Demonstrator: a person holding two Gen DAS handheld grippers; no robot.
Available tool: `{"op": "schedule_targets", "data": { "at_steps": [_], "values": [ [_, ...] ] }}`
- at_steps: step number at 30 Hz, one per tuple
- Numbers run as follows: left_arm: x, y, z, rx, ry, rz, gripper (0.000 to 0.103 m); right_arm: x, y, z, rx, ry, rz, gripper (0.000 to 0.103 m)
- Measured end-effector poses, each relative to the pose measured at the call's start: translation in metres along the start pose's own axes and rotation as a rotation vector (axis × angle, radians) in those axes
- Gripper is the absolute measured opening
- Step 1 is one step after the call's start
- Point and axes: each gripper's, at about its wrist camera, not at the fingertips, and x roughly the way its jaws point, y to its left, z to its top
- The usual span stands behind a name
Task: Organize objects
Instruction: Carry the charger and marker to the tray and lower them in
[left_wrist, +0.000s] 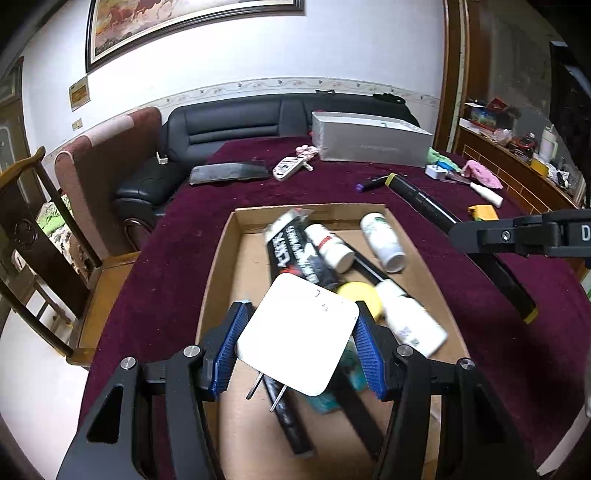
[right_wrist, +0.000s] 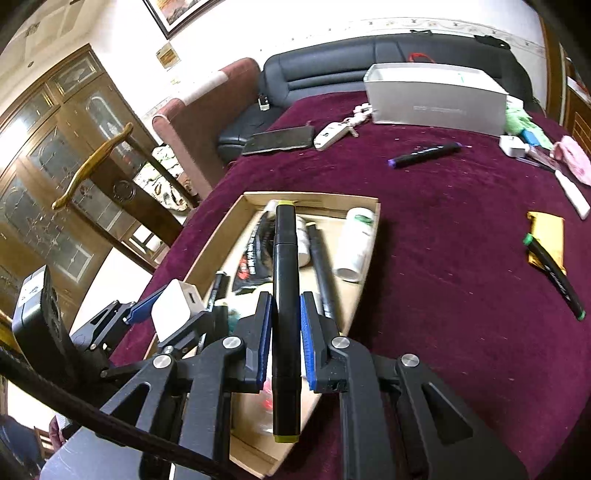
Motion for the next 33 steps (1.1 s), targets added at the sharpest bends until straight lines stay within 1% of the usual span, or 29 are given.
{"op": "schedule_targets", "data": {
  "at_steps": [6,11,16,19,22,25,31,33],
  "values": [
    [0.017,0.016,0.005,-0.012,0.033,0.0,0.052,0.019,0.006,0.006,0.014,0.029,0.02,0.013],
    [0.038,0.023,0.017,-0.002,0.077,0.007,0.052,0.039,0.0,0.012,0.055,0.057,0.028,0.013],
    [0.053,0.029,0.024,-0.009,0.124,-0.01,0.052,0.06,-0.01,0.021,0.091,0.078,0.002,0.013],
    [0.061,0.035,0.025,-0.036,0.16,-0.01,0.052,0.072,-0.016,0.026,0.104,0.094,-0.02,0.013],
    [0.067,0.042,0.025,-0.064,0.187,-0.026,0.052,0.081,-0.02,0.03,0.107,0.106,-0.045,0.013],
    [0.072,0.043,0.024,-0.065,0.212,-0.039,0.052,0.089,-0.023,0.034,0.104,0.12,-0.057,0.013],
    [0.077,0.037,0.025,-0.031,0.208,-0.012,0.052,0.103,-0.03,0.037,0.11,0.132,-0.091,0.013],
    [0.078,0.037,0.026,-0.035,0.205,-0.007,0.052,0.107,-0.032,0.038,0.116,0.135,-0.099,0.013]
  ]
}}
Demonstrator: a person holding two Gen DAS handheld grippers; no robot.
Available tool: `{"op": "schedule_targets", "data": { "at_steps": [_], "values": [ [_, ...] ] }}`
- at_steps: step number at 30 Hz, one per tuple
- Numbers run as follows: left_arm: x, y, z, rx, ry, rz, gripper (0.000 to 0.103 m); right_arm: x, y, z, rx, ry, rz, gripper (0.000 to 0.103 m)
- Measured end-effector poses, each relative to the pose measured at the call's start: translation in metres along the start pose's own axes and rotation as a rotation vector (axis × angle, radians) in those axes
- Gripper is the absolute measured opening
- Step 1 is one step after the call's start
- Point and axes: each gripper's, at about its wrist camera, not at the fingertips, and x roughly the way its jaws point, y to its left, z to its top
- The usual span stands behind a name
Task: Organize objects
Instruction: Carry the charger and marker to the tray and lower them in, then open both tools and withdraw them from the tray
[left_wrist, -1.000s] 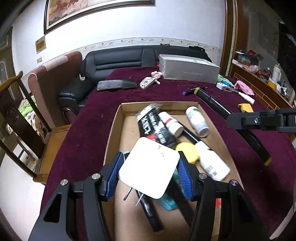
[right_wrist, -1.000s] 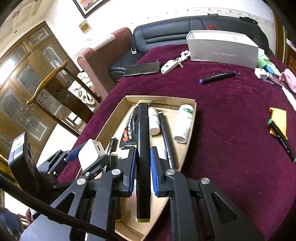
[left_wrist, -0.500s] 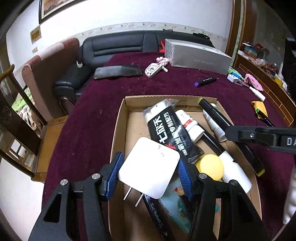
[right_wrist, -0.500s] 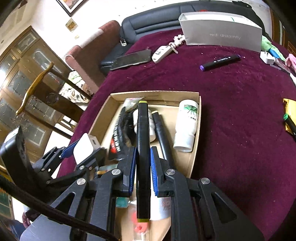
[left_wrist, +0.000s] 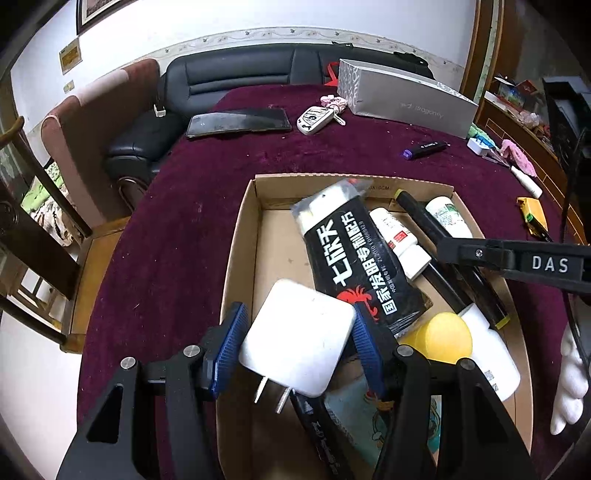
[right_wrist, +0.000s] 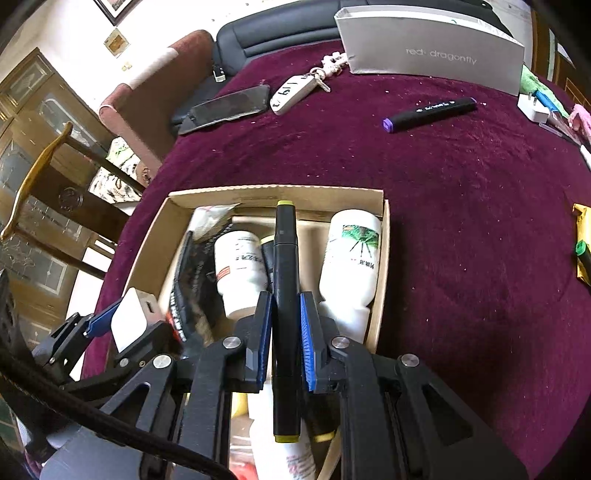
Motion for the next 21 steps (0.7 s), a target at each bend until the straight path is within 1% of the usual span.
{"op": "schedule_targets", "data": {
  "at_steps": [9,11,13,17,20,21],
  "values": [
    [-0.002,0.005,0.003,-0.021,-0.007,-0.017,0.052,0.008,0.002,0.003,-0.009,0.003,-0.006,0.013],
    [-0.005,0.005,0.004,-0.018,-0.015,-0.008,0.052,0.008,0.002,0.002,0.006,0.003,-0.001,0.015],
    [-0.012,0.002,0.004,-0.011,-0.026,0.001,0.052,0.007,0.002,0.0,0.014,0.005,0.016,0.019],
    [-0.028,-0.004,0.003,0.0,-0.055,0.022,0.052,-0.005,0.005,-0.003,-0.019,-0.019,0.001,0.023],
    [-0.042,-0.011,0.0,0.013,-0.076,0.033,0.052,-0.019,0.007,-0.007,-0.03,-0.041,0.021,0.023],
    [-0.046,-0.014,-0.001,0.02,-0.084,0.039,0.052,-0.024,0.008,-0.008,-0.033,-0.049,0.026,0.025]
  ]
}}
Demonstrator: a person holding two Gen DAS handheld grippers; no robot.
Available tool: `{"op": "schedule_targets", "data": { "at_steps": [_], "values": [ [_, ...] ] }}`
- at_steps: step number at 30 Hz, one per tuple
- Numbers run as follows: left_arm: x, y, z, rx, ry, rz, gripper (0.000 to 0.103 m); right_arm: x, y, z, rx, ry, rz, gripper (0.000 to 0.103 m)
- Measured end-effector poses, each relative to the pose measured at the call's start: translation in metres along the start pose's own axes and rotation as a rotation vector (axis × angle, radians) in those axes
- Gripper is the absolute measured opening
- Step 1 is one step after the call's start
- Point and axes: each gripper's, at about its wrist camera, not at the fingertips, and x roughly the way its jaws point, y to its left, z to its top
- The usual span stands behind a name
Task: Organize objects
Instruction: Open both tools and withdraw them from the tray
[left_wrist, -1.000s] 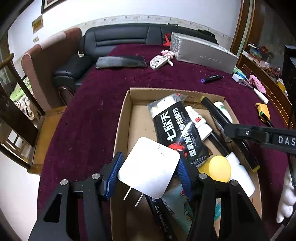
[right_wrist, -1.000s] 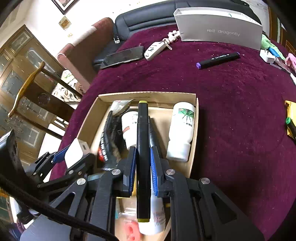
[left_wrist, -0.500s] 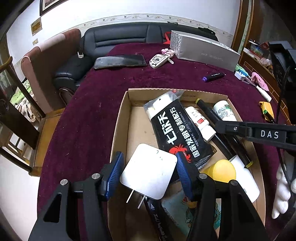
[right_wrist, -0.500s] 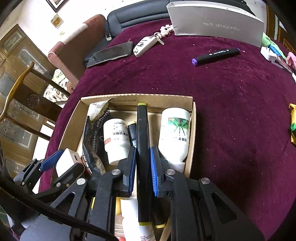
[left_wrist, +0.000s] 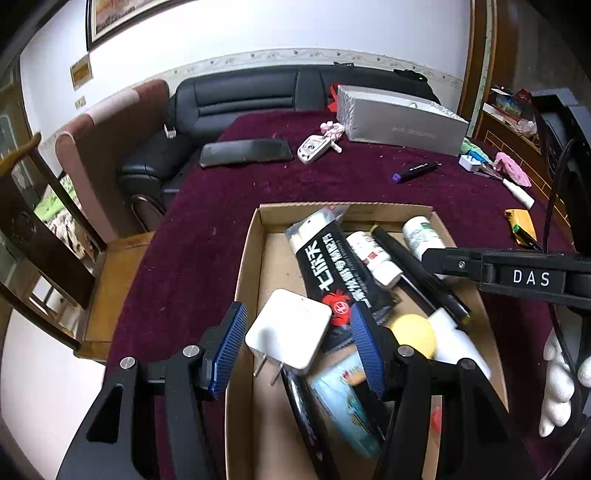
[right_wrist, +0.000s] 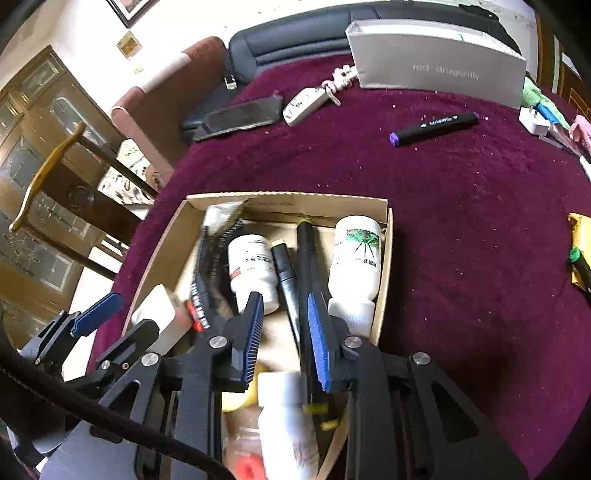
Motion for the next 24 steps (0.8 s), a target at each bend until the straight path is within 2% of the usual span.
{"op": "schedule_targets", "data": {
  "at_steps": [3,10,17,24],
  "values": [
    [-0.018,-0.012,-0.001,0.02,-0.028,0.003,0.052,-0.013,0.0,-0.005,0.0,-0.022,0.014,0.032],
    [-0.05,-0.05,-0.002,0.072,-0.071,-0.023,0.053,-0.052,-0.027,-0.021,0.037,-0.075,0.034,0.033],
    [-0.068,-0.106,0.002,0.157,-0.088,-0.067,0.053,-0.097,-0.09,-0.038,0.11,-0.144,-0.014,0.034],
    [-0.064,-0.164,0.004,0.224,-0.063,-0.135,0.053,-0.135,-0.172,-0.055,0.225,-0.194,-0.095,0.038]
  ]
}}
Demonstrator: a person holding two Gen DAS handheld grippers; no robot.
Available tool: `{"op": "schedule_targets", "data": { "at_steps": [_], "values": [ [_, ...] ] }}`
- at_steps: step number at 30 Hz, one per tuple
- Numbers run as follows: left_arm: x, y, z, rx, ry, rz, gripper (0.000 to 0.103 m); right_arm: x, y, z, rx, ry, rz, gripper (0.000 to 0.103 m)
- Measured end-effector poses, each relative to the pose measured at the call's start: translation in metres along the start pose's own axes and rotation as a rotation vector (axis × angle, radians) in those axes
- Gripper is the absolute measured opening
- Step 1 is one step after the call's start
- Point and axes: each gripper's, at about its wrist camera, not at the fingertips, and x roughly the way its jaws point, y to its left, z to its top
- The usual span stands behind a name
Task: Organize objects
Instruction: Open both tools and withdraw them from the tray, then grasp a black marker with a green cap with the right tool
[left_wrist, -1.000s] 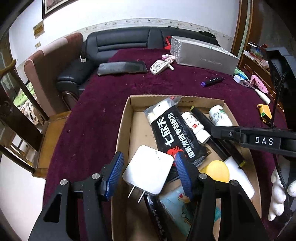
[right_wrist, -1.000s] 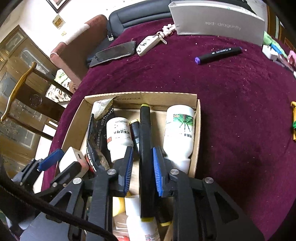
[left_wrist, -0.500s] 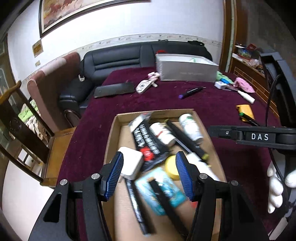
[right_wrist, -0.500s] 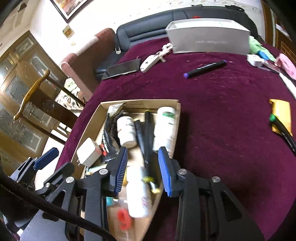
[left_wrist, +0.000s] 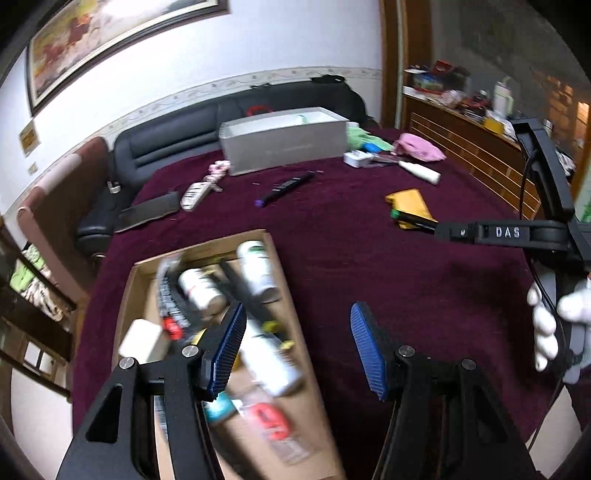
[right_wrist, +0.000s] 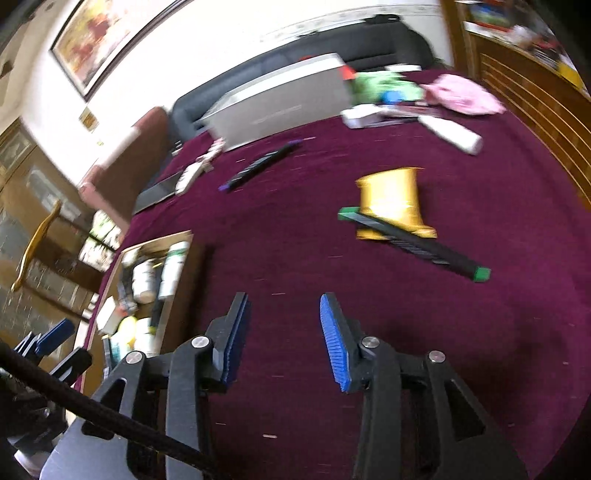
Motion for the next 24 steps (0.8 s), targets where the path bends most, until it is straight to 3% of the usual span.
{"op": "schedule_targets", "data": {
  "at_steps": [13,20,24],
  "values": [
    [0.046,-0.087,-0.021,0.011,0.108,-0.201,0.053,-0.024,-0.113,0.002,0.173,-0.045,-0.086,0.04],
    [0.075,-0.101,-0.046,0.015,0.184,-0.204,0.053,-0.017,-0.126,0.006,0.171,-0.041,-0.095,0.04],
    [0.073,-0.103,-0.054,0.028,0.158,-0.194,0.059,0.002,-0.125,0.021,0.18,-0.054,-0.103,0.045]
  ]
}}
